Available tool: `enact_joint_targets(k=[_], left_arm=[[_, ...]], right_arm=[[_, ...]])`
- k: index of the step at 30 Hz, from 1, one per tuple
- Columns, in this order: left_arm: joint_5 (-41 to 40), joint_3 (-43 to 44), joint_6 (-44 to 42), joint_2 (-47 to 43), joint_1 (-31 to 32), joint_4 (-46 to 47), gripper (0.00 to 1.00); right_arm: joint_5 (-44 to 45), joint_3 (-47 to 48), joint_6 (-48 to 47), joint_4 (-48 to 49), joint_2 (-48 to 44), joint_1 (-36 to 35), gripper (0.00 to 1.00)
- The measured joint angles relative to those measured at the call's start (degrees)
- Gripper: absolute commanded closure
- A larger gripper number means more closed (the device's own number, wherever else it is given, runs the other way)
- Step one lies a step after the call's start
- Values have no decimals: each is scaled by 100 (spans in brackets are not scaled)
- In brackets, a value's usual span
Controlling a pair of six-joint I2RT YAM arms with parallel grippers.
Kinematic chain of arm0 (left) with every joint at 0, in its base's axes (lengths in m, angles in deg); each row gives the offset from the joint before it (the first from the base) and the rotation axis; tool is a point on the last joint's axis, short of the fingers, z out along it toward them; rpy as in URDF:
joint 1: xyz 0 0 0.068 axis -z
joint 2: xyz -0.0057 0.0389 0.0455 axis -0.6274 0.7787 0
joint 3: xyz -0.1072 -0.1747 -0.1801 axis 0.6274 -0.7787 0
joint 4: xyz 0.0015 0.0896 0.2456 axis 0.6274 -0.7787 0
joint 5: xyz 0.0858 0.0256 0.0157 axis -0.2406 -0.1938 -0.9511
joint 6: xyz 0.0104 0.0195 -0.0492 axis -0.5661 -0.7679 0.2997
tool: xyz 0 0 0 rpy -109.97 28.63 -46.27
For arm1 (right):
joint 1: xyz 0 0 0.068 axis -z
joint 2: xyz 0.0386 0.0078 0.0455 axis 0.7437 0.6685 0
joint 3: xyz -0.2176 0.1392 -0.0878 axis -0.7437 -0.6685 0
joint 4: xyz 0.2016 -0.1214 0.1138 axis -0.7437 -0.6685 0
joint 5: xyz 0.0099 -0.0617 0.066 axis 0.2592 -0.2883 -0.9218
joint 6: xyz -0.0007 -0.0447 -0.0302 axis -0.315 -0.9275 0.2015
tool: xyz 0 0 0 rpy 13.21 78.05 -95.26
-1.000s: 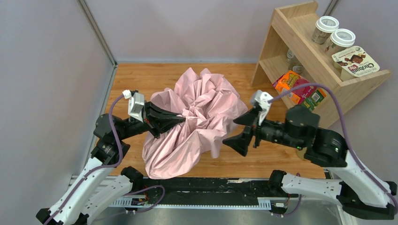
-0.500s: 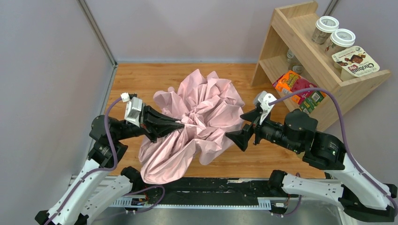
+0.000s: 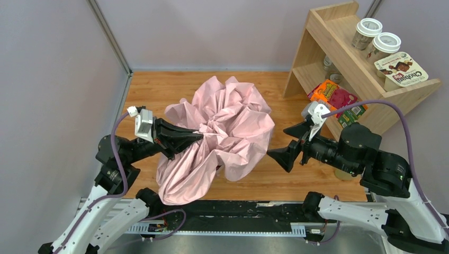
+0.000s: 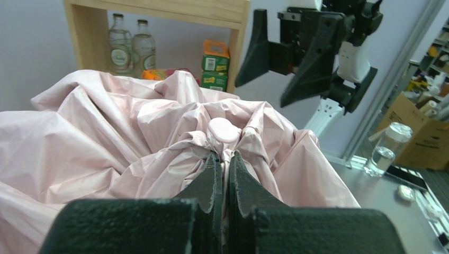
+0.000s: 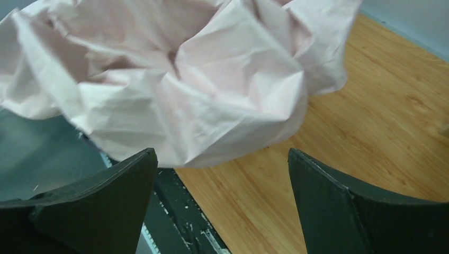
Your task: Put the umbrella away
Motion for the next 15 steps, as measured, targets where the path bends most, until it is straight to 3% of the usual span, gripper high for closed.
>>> enact_joint_targets(k=[8,15], left_arm=[[-1029,0,212,74,0,-138,100],[-1147,-177,540,101,0,131,100]], right_arm=[[-1755,-291,361,918,417,0,0],[-2247,-291,656,2033,1609,7,0]])
